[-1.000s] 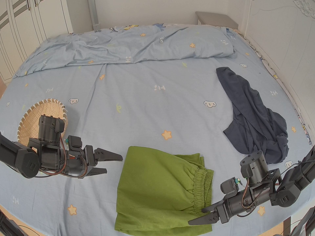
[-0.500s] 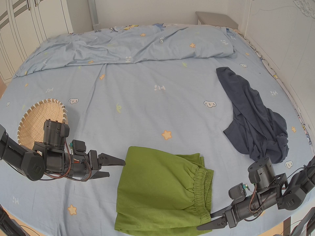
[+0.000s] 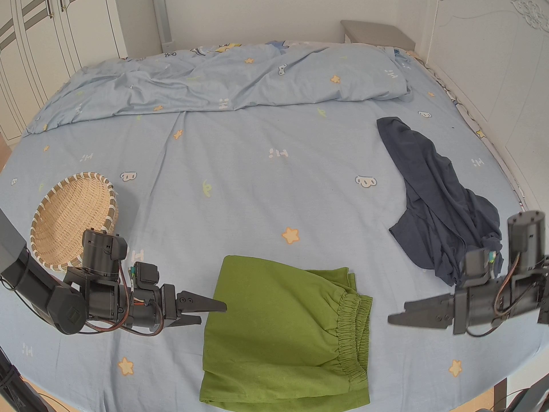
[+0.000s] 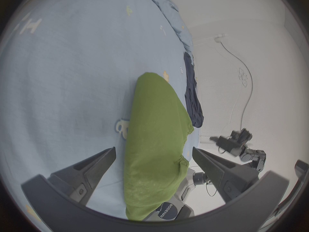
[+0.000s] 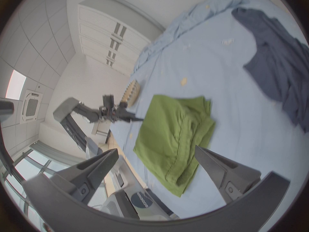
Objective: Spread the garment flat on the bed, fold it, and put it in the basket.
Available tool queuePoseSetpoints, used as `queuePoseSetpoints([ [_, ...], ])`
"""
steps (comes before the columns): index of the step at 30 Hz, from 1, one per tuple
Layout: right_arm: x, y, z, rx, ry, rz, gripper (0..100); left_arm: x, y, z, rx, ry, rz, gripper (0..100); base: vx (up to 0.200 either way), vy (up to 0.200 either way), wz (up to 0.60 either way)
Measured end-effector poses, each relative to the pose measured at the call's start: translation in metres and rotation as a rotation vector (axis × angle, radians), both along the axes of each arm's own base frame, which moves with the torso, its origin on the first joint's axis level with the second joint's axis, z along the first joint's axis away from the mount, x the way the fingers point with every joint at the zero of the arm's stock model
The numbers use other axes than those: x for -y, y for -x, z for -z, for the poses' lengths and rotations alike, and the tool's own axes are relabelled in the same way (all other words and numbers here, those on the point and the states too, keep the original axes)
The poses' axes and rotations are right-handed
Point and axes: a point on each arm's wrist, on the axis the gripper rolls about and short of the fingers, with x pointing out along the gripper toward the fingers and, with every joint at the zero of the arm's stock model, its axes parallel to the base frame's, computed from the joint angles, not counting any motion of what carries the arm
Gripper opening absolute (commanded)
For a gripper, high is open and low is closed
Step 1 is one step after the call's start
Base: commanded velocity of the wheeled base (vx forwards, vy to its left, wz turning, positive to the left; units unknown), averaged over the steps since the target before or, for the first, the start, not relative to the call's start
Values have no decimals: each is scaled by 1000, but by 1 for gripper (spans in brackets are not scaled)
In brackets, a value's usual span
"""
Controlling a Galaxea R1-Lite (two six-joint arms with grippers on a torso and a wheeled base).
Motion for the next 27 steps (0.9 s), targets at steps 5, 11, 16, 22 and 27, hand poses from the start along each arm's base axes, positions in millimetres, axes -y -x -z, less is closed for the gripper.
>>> queuePoseSetpoints([
  [5, 16, -1, -45, 102, -53, 80, 100, 7, 5, 13, 17, 3, 49, 100, 0, 0, 0],
  [11, 29, 9, -74, 189, -103, 137, 100, 12, 9, 28, -8, -5, 76, 100, 0, 0, 0],
  [16, 34, 20, -84, 233, -119, 147, 100, 14, 7, 33, -10, -6, 80, 100, 0, 0, 0],
  [22, 38, 32, -93, 267, -132, 149, 100, 25, 9, 37, -8, -3, 119, 100, 0, 0, 0],
  [27, 39, 37, -96, 285, -137, 150, 100, 33, 11, 38, -14, -1, 150, 100, 0, 0, 0],
])
